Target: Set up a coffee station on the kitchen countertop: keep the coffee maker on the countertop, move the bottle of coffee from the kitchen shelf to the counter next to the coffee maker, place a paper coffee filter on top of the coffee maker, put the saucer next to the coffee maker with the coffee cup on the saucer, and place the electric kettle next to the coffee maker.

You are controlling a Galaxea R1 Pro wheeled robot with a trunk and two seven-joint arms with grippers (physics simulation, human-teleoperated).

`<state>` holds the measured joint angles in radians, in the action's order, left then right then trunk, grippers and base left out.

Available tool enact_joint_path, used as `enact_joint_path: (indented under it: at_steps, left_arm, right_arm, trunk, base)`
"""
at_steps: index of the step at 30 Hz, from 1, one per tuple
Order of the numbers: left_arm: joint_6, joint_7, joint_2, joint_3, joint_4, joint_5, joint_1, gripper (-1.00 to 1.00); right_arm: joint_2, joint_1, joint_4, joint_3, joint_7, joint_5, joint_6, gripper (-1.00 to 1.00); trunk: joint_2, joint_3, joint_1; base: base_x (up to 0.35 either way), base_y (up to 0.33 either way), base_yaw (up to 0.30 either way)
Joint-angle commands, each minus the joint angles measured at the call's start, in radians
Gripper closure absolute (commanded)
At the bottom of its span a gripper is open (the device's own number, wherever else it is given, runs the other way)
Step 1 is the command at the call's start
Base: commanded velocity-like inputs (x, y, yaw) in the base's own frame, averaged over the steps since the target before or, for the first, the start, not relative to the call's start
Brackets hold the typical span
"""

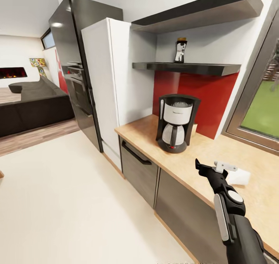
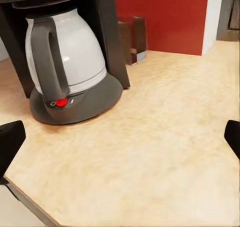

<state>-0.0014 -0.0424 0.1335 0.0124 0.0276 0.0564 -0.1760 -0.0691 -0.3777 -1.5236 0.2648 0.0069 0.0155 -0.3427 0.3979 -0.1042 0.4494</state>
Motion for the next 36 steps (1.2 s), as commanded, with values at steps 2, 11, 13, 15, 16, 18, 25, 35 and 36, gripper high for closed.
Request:
enact_joint_path:
  at_steps: [2,11,13,15,16,18,25,35,36]
  left_arm:
    - [0.000,-0.002,0.001,0.001,0.000,0.005,0.000,-1.00]
    - [0.000,-0.002,0.002,0.001,0.000,0.004,0.000,-1.00]
    - [0.000,-0.003,0.002,0.001,0.000,0.004,0.000,-1.00]
    - [0.000,-0.003,0.002,0.001,0.000,0.003,0.000,-1.00]
    - [0.000,-0.003,0.002,0.001,0.000,0.003,0.000,-1.00]
    - [0.000,-0.002,0.002,0.001,0.000,0.003,0.000,-1.00]
    - [0.000,-0.003,0.006,0.003,0.000,0.003,0.000,-1.00]
    - [0.000,-0.003,0.009,0.003,0.000,0.003,0.001,-1.00]
    - [0.000,-0.003,0.011,0.004,-0.001,0.003,0.001,-1.00]
  right_arm:
    - [-0.001,-0.001,-0.001,0.001,0.001,0.001,-0.005,-1.00]
    - [-0.001,-0.001,0.000,0.001,0.001,0.001,-0.006,-1.00]
    - [-0.001,-0.001,-0.001,0.001,0.001,0.001,-0.006,-1.00]
    - [-0.001,-0.001,-0.001,0.001,0.001,0.001,-0.005,-1.00]
    - [-0.001,-0.001,-0.001,0.001,0.001,0.001,-0.004,-1.00]
    - [-0.001,-0.001,-0.002,0.002,0.001,0.001,-0.005,-1.00]
    - [0.002,-0.001,-0.003,0.002,0.001,0.001,-0.006,-1.00]
    - [0.002,-0.001,-0.002,0.001,0.001,0.000,-0.006,-1.00]
    - [0.002,-0.001,-0.002,0.000,0.001,0.000,-0.006,-1.00]
  trunk:
    - [0.002,-0.002,0.001]
    - [0.002,-0.002,0.001]
    - [0.002,-0.002,0.001]
    - [0.002,-0.002,0.001]
    - [0.002,-0.002,0.001]
    - [0.002,-0.002,0.001]
    - [0.002,-0.002,0.001]
    - [0.002,-0.002,0.001]
    - [0.002,-0.002,0.001]
  base:
    - [0.000,0.000,-0.293]
    - [0.000,0.000,-0.297]
    - [0.000,0.000,-0.297]
    - [0.000,0.000,-0.297]
    - [0.000,0.000,-0.297]
    - [0.014,0.000,-0.297]
    - [0.129,0.000,-0.297]
    - [0.315,0.000,-0.297]
    - [0.277,0.000,-0.286]
